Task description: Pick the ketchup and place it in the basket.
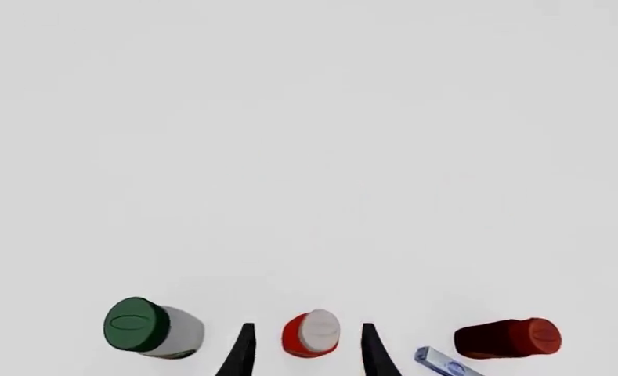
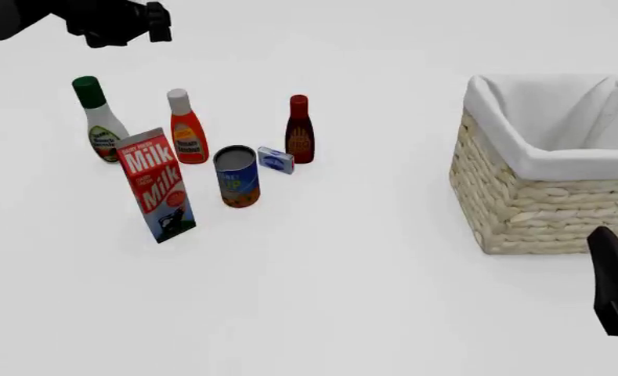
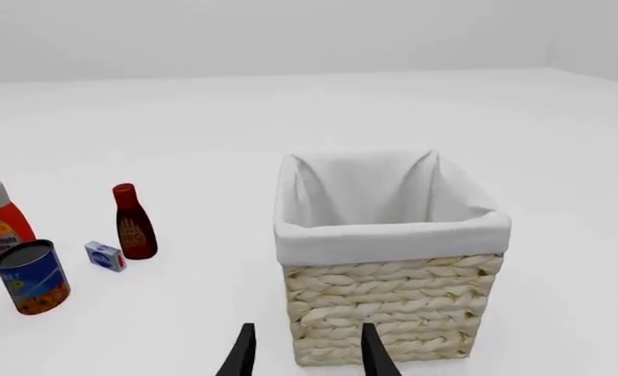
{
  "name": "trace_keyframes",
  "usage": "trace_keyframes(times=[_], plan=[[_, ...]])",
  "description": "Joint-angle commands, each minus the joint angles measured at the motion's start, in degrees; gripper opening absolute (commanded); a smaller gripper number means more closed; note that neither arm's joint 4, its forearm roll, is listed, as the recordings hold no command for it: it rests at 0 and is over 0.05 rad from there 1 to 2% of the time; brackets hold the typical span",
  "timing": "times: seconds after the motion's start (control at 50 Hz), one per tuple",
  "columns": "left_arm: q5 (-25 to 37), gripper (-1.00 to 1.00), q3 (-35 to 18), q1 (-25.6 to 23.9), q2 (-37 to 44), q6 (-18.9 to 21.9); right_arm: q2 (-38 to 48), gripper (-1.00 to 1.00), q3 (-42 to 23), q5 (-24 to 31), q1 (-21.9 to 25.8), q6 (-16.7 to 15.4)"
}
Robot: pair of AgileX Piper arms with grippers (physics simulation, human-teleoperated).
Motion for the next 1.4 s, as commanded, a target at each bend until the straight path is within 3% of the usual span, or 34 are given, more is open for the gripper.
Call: trace_keyframes(times=[0.02,0.62,1.4], plan=[[-1.2,1.0,0.4,-0.4,1.5,-0.5,1.1,1.0,0.0,-0.8,0.1,-0.1],[-5.4,1.0,5.0,-0.3,3.1,1.6,2.2,1.0,0.0,-1.8,0.1,0.2],[-5.3,1.0,3.5,-1.1,6.4,2.1,2.5,1.0,0.0,-1.9,0.3,1.1]])
